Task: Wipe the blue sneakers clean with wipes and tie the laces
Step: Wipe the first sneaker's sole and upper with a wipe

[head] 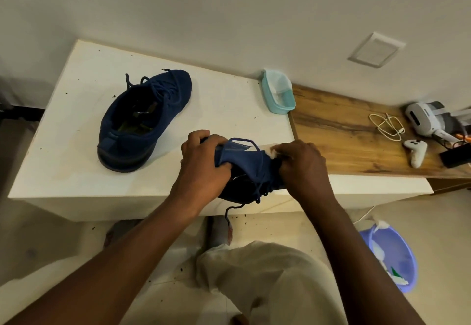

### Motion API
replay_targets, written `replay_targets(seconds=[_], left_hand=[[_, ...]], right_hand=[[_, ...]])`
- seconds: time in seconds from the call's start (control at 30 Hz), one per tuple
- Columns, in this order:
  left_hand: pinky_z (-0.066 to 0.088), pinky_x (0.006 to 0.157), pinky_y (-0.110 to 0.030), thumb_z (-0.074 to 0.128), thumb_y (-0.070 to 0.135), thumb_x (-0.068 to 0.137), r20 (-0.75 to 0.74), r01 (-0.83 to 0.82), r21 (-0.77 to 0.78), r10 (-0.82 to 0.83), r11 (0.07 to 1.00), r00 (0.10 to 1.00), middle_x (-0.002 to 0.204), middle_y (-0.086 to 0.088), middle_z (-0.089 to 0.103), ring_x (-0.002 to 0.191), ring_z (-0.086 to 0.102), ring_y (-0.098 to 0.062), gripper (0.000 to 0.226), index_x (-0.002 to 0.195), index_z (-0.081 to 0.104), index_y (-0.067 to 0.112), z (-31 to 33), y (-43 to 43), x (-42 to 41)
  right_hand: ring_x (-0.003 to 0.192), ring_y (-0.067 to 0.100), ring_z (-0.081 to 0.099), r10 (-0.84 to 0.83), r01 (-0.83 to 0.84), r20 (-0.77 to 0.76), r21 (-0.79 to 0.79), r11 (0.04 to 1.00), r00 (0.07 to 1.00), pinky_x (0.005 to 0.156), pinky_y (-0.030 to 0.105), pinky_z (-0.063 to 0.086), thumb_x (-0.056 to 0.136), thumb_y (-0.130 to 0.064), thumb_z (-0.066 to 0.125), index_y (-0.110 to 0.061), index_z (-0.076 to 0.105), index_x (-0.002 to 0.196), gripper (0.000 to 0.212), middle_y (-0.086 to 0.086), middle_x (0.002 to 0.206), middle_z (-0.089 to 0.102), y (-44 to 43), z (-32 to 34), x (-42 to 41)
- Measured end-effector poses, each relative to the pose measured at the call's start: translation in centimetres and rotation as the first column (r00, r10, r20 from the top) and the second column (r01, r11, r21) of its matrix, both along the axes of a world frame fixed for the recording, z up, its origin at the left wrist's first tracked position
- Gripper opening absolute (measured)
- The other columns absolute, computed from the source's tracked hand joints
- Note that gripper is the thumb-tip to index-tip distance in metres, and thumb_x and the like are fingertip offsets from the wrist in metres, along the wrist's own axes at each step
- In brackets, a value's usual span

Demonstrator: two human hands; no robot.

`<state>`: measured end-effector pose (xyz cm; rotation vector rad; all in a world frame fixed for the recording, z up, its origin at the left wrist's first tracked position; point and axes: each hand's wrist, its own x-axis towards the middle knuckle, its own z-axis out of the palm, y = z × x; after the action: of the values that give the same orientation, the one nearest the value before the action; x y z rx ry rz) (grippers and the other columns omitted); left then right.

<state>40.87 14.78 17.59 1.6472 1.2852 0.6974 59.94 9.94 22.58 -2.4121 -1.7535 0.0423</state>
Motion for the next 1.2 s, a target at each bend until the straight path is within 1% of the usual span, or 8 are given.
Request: replay_targets(seconds=[0.17,0.37,0.47,0.57,0.63,0.77,1.0,1.2], left_hand=[[0.032,0.082,-0.007,0.071,0.011,0.087,0.001,-0.023,-0.004,0.023,1.000,1.000,0.143,0.007,0.037,0.133,0.037,-0.016,0.054,0.135,0.054,0.028,0.0,-0.1,0.1],[0.037,0.102,-0.025,0.068,0.006,0.087,0.027,-0.044,0.009,0.044,0.999,0.999,0.145,0.001,0.037,0.135,0.038,-0.020,0.064,0.144,0.045,0.027,-0.1,0.0,0.3],[0.041,0.107,-0.033,0.072,0.009,0.086,0.038,-0.067,0.017,0.066,0.998,0.997,0.146,-0.001,0.038,0.135,0.040,-0.023,0.064,0.143,0.045,0.026,-0.2,-0.3,0.3],[0.037,0.093,-0.024,0.070,0.007,0.089,0.056,-0.054,0.022,0.053,0.998,0.997,0.147,-0.004,0.037,0.134,0.039,-0.023,0.063,0.143,0.044,0.026,0.0,-0.7,0.1],[0.036,0.093,-0.025,0.071,0.006,0.086,0.068,-0.049,0.002,0.048,0.999,0.997,0.146,-0.004,0.038,0.133,0.039,-0.023,0.067,0.143,0.043,0.027,0.0,-0.5,0.1],[0.039,0.097,-0.026,0.070,0.005,0.085,0.078,-0.035,-0.006,0.035,0.999,0.996,0.144,-0.002,0.038,0.133,0.039,-0.022,0.069,0.144,0.042,0.028,-0.1,-0.2,0.3],[0.039,0.093,-0.024,0.076,0.008,0.082,0.075,-0.041,0.001,0.041,0.999,0.996,0.143,-0.001,0.039,0.131,0.042,-0.022,0.070,0.141,0.044,0.029,-0.3,-0.3,0.5],[0.044,0.095,-0.027,0.071,0.004,0.084,0.114,-0.034,-0.054,0.040,0.998,0.993,0.141,-0.001,0.040,0.131,0.045,-0.023,0.068,0.141,0.045,0.031,0.1,0.5,0.3]], right_hand=[[0.093,0.022,0.057,0.378,-0.376,-0.138,0.044,0.926,0.915,0.080,0.039,0.050,0.089,-0.005,0.058,-0.021,0.072,0.105,0.026,0.002,0.103,0.069,-0.2,0.3,-7.1],[0.114,0.024,0.048,0.013,0.000,0.089,-0.152,0.988,0.996,0.089,0.041,0.035,0.090,-0.009,0.054,-0.028,0.072,0.115,0.036,-0.003,0.119,0.065,1.0,0.8,-1.5],[0.100,0.025,0.058,0.188,-0.208,-0.163,-0.118,0.971,0.969,0.084,0.044,0.050,0.090,-0.006,0.055,-0.017,0.072,0.109,0.027,0.004,0.104,0.067,1.8,0.4,-5.5],[0.092,0.021,0.053,0.393,-0.427,-0.321,-0.041,0.903,0.862,0.080,0.045,0.045,0.086,-0.002,0.047,-0.015,0.069,0.098,0.028,0.001,0.094,0.065,1.6,0.6,-7.7],[0.098,0.020,0.051,0.382,-0.407,-0.212,-0.088,0.909,0.899,0.082,0.041,0.037,0.088,-0.007,0.046,-0.021,0.070,0.104,0.032,-0.003,0.099,0.067,1.8,0.6,-5.6],[0.114,0.019,0.045,0.077,-0.067,0.046,-0.185,0.980,0.996,0.089,0.045,0.030,0.092,-0.010,0.046,-0.032,0.069,0.119,0.042,-0.009,0.121,0.067,1.9,1.0,-0.5],[0.108,0.019,0.048,0.252,-0.253,-0.030,-0.115,0.961,0.967,0.087,0.041,0.035,0.095,-0.014,0.048,-0.025,0.067,0.120,0.032,-0.004,0.115,0.066,1.3,0.4,-5.3],[0.107,0.023,0.048,0.010,-0.017,0.231,0.029,0.999,0.973,0.080,0.038,0.024,0.087,-0.007,0.053,-0.024,0.070,0.118,0.039,-0.004,0.118,0.069,-1.0,-0.5,3.1]])
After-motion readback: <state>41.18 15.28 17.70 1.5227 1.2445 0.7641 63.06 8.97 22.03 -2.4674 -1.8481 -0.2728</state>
